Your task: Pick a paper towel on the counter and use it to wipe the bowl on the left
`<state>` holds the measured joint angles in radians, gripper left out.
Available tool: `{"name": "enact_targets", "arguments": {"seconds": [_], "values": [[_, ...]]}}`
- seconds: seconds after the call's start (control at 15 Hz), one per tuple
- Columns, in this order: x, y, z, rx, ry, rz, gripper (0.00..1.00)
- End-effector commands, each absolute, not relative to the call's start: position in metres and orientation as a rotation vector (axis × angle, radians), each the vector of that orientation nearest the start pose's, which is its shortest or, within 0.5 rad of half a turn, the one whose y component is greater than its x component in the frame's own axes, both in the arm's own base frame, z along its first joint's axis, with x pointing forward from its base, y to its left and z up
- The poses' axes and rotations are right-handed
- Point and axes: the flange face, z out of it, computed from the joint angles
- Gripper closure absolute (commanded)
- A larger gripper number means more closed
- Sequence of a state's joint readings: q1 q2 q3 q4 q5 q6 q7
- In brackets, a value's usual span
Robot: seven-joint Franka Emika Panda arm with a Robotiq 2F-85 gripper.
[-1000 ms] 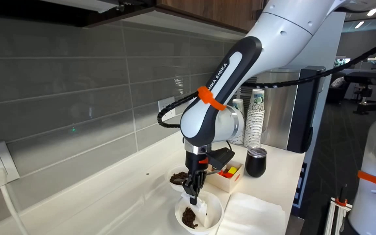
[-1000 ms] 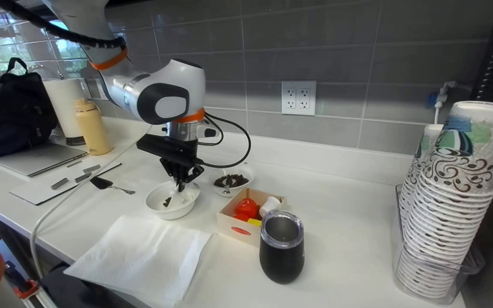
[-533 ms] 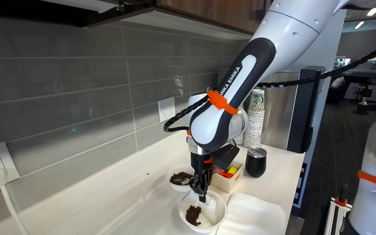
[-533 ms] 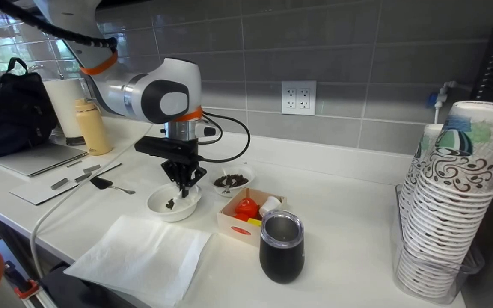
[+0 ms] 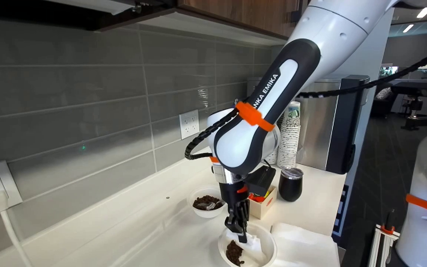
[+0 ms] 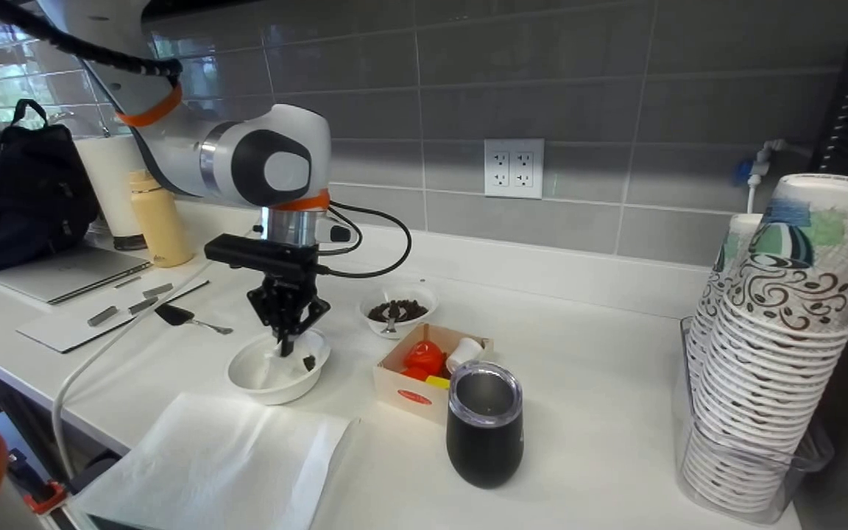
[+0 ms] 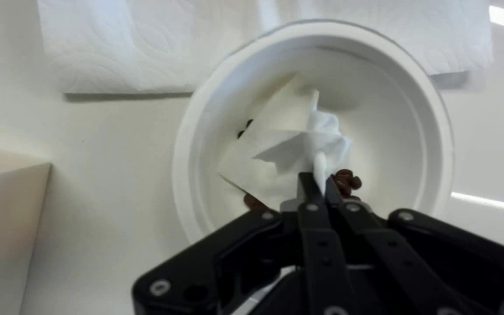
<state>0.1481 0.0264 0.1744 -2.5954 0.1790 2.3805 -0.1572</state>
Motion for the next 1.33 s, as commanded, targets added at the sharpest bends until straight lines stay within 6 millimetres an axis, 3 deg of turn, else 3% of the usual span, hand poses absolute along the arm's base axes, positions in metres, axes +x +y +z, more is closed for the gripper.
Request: {"name": "enact_targets", "arguments": {"seconds": [0.0,0.6,1.27], "values": [[0.386,0.148,0.233,-2.936,-0.576,0.409,0.99],[0.394,0.166,0.226,-2.879,-0.609,0.274,0.99],[0.435,0.174,0.215,-2.89,-0.578,0.091,0.99]]}}
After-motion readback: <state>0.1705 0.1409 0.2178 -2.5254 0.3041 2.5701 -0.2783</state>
